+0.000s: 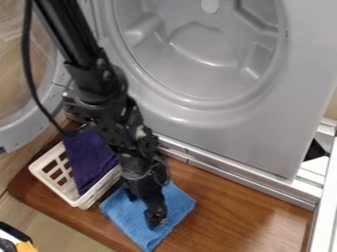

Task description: Moved the blue cloth next to the basket

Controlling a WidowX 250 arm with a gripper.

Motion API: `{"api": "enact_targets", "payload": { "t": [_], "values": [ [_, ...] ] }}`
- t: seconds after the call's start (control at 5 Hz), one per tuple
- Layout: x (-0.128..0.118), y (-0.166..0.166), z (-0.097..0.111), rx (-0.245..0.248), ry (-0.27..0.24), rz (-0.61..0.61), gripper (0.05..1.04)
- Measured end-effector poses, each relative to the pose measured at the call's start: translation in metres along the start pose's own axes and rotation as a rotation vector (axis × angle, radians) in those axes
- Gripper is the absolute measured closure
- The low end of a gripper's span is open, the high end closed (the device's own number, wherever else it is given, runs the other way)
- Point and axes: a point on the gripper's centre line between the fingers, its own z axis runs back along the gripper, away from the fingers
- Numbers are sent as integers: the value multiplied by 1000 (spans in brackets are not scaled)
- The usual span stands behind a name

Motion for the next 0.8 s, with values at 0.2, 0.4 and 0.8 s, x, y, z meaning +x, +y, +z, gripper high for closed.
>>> {"api": "enact_targets", "payload": {
  "t": [0.2,0.4,0.8],
  "values": [
    [18,-20,2,-21,-18,-80,84],
    [36,-33,19,-11,-67,-152,84],
    [47,-38,86,67,-166,-266,84]
  ]
}}
